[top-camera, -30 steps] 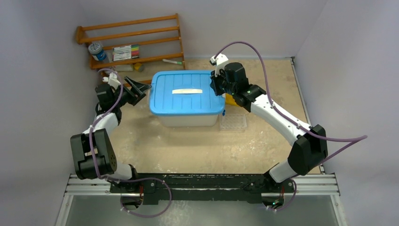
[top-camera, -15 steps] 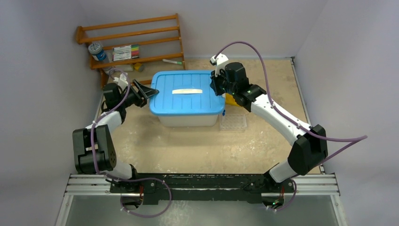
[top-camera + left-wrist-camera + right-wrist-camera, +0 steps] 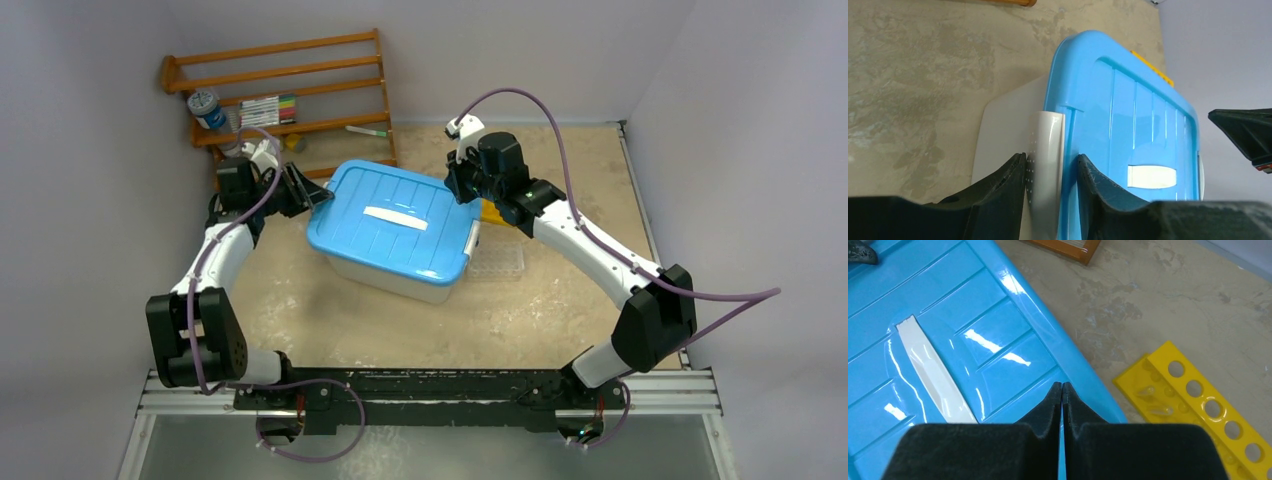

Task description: Organize the chemistry lab equipment

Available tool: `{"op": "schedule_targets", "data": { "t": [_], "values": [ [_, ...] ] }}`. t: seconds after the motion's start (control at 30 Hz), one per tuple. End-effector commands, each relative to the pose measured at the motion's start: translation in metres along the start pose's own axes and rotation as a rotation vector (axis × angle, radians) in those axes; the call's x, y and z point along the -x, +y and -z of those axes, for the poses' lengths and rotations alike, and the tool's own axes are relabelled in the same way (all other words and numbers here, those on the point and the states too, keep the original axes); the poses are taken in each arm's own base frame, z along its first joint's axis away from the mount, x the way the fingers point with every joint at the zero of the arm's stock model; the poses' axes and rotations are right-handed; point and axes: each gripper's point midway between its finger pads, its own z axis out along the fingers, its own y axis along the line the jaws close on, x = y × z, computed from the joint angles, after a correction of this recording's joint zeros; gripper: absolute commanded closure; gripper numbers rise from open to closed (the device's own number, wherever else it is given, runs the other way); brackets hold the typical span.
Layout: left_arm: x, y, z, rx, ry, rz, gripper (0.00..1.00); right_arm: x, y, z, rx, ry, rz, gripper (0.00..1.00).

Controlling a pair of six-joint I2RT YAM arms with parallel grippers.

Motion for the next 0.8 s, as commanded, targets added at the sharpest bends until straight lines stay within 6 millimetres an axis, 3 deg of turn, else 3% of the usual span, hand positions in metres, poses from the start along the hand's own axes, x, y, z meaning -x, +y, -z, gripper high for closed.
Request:
{"op": "schedule_targets", "data": {
  "t": [0.0,0.17,0.3,0.77],
  "values": [
    [0.003,0.008,0.012,0.109,0.019,-0.031,0.61,0.014,0.003,0.0,0.022,-0.042,0.003,0.97],
    [0.002,-0.002,0.01,0.09,0.011,-0.032,0.56,0.014,0.006,0.001,0.04,-0.042,-0.003,0.97],
    [0.013,-0.011,0.015,0.114,-0.015,-0.072,0.6,0.014,0.005,0.001,0.03,-0.04,-0.002,0.97],
    [0.021,-0.023,0.021,0.205,-0.032,-0.151,1.0,0.01,0.001,0.0,0.008,-0.033,-0.003,0.97]
  ]
}}
